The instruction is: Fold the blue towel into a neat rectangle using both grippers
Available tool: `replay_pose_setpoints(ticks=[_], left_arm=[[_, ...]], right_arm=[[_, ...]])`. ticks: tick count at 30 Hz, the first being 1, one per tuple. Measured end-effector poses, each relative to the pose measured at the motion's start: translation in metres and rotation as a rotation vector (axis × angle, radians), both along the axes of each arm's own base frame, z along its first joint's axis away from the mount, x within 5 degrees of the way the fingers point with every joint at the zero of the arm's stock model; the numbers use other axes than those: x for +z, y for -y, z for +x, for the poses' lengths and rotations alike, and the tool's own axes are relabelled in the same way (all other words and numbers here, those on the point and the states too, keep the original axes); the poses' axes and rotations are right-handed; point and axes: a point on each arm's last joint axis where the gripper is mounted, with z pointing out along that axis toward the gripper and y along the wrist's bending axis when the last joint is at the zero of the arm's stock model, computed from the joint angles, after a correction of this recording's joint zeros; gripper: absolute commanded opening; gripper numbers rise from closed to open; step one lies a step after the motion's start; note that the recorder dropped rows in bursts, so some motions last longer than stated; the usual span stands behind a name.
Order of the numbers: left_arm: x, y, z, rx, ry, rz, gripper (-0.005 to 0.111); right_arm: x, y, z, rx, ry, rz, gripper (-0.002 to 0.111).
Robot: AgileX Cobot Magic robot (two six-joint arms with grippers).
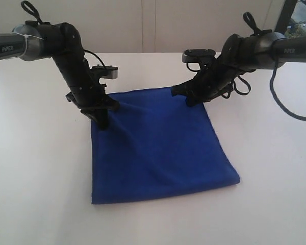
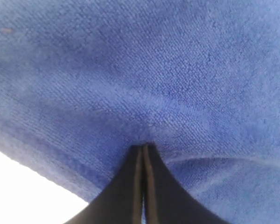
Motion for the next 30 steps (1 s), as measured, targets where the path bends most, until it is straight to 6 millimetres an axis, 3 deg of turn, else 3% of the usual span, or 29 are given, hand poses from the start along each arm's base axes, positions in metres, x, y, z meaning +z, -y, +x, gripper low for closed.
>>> replay_pose_setpoints(ticks=[21, 27, 30], left_arm=[[0.0, -0.005, -0.009, -0.135, -0.062, 0.054, 0.0], [0.019, -0.01, -0.01, -0.159, -0.006, 0.088, 0.0], [0.038, -0.013, -0.012, -0.161, 0.038, 0.083, 0.0]], right_arm=[[-0.002, 0.0, 0.002, -0.029, -0.01, 0.011, 0.0], [0.006, 0.0, 0.0, -0.025, -0.007, 0.015, 0.0], [0.024, 0.0, -0.002, -0.019, 0.02, 0.02, 0.0]])
